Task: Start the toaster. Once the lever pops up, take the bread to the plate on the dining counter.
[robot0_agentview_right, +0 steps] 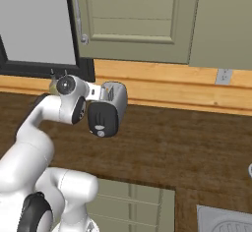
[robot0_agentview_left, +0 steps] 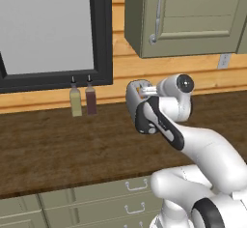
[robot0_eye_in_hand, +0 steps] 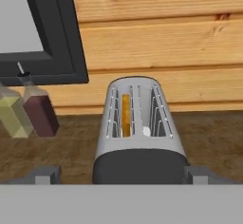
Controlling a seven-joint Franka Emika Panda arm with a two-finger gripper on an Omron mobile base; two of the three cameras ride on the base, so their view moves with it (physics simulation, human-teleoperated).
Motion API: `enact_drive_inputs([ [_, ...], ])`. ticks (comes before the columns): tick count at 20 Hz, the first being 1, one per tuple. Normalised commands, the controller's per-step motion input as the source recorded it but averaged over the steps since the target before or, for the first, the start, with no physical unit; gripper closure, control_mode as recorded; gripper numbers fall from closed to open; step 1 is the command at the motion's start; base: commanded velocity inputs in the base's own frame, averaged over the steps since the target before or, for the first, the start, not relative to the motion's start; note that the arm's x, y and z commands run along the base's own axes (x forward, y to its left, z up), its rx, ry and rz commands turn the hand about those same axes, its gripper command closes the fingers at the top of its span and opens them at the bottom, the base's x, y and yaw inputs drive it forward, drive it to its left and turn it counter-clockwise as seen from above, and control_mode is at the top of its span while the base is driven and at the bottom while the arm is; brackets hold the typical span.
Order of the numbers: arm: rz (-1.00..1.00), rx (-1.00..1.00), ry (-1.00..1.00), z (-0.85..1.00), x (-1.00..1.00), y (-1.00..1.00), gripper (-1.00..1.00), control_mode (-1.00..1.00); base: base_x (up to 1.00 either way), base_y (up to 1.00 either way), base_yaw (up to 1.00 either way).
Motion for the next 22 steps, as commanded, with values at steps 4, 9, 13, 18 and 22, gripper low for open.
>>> enact_drive_inputs([
  [4,-0.08,0.0,0.0,-0.01,0.22,0.0,-1.0,-1.0,0.0,0.0,0.0],
  [9,0.0,-0.07,0.0,-0.13,0.11,0.01,-1.0,-1.0,0.0,0.0,0.0],
  [13,0.0,-0.12,0.0,-0.25,0.05,0.0,-1.0,-1.0,0.0,0.0,0.0],
  [18,0.0,-0.07,0.0,-0.1,0.06,0.06,-1.0,-1.0,0.0,0.0,0.0],
  [22,0.04,0.0,0.0,0.0,0.12,0.25,-1.0,-1.0,0.0,0.0,0.0],
])
